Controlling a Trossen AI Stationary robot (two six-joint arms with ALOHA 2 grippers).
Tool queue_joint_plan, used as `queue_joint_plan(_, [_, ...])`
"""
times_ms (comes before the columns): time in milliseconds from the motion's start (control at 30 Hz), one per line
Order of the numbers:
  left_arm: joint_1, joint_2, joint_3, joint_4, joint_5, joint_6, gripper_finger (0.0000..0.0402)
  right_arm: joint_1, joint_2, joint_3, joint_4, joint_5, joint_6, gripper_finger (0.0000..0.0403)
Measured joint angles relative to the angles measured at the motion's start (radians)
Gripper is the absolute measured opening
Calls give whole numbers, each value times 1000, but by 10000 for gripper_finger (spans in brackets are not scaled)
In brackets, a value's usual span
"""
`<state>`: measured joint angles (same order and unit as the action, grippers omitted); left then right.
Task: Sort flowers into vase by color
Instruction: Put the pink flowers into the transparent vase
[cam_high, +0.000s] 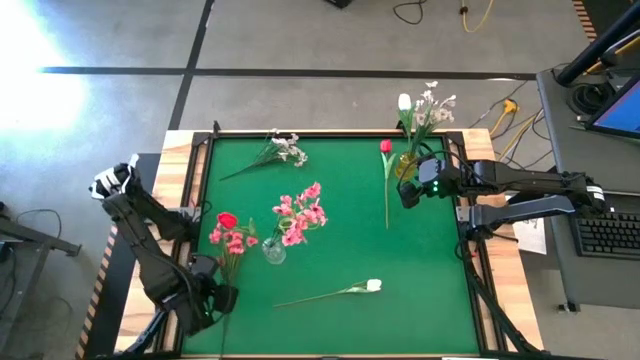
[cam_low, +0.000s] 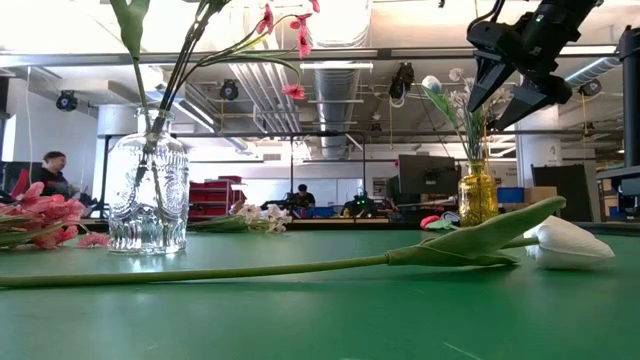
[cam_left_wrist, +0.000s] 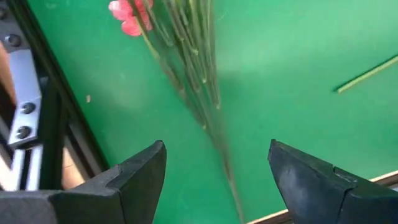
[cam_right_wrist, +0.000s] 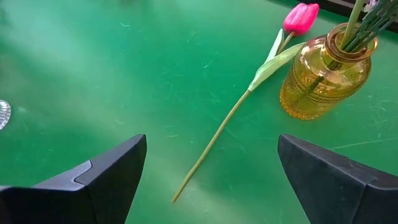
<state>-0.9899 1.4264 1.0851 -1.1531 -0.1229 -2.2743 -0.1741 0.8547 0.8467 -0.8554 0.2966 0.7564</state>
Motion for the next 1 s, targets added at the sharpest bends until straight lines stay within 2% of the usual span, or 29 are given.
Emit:
queue_joint_plan(300, [88,10,-54,25,-6,124,269,0,0,0,0,1,-22,357])
queue_joint_plan(433, [90,-9,-117,59,1,116,269,0,0,-6,0,1,-24,357])
queue_joint_plan(800, [89,-21,-318,325,2,88,271,15,0,-18,1,0,-24,357])
queue_joint_plan(1000, [89,-21,-341,374,2,66,303,19,0,-18,1,0,-24,357])
